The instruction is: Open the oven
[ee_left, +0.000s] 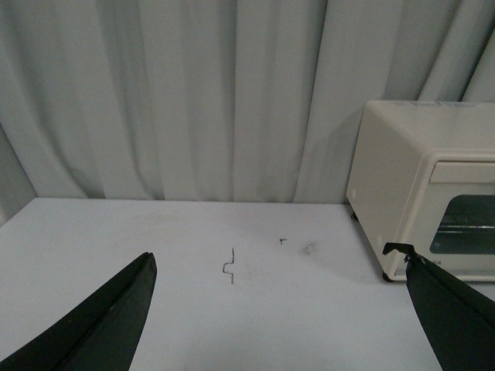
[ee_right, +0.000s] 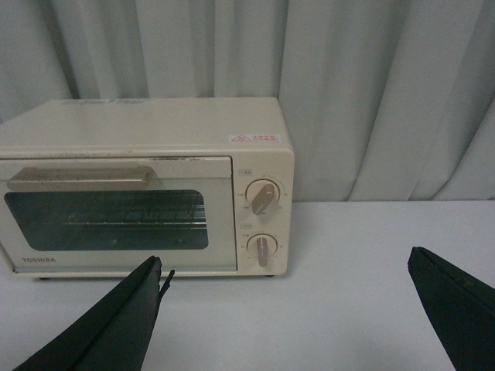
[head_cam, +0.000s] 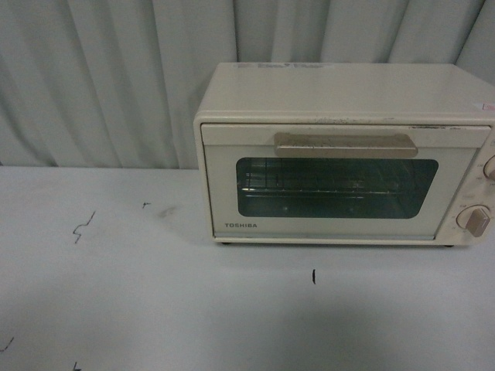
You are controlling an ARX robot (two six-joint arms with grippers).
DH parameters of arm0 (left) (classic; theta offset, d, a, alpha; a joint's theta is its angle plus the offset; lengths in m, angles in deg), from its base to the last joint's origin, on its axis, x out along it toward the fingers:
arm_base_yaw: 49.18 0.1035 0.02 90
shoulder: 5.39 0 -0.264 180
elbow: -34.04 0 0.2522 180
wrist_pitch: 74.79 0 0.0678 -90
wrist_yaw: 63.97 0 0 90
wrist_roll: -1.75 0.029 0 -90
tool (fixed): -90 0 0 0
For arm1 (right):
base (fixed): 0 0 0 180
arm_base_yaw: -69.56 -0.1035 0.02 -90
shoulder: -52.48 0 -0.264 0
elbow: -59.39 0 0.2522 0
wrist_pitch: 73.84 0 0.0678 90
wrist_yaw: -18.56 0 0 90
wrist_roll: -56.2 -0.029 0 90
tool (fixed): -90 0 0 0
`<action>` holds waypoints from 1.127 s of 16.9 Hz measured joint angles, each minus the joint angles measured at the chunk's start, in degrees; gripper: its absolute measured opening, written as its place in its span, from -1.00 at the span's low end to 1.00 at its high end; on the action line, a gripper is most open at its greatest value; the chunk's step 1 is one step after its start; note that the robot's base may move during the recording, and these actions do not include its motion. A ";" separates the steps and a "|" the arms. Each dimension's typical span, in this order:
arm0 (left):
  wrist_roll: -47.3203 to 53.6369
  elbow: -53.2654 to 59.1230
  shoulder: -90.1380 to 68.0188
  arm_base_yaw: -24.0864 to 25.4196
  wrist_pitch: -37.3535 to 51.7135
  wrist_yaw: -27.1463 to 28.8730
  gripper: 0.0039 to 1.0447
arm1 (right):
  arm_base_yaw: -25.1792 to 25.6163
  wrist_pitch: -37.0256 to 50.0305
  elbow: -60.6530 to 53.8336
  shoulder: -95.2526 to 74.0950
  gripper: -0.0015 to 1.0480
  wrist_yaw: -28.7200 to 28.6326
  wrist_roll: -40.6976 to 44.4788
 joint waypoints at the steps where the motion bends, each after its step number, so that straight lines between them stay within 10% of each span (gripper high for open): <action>1: 0.00 0.00 0.00 0.00 -0.35 0.00 0.88 | 0.00 -0.33 0.00 -0.09 0.87 -0.02 0.00; 9: 0.00 0.00 -0.02 0.00 -0.26 0.00 0.88 | 0.00 -0.24 0.00 -0.07 0.87 0.00 0.00; 12: -5.33 -11.74 -18.08 -4.04 -20.70 4.33 0.88 | 0.00 -0.20 0.00 -0.07 0.87 -0.04 0.00; 19: -17.35 -19.54 -48.74 -20.79 4.00 8.20 0.88 | 0.00 -0.22 0.00 -0.07 0.87 -0.02 0.00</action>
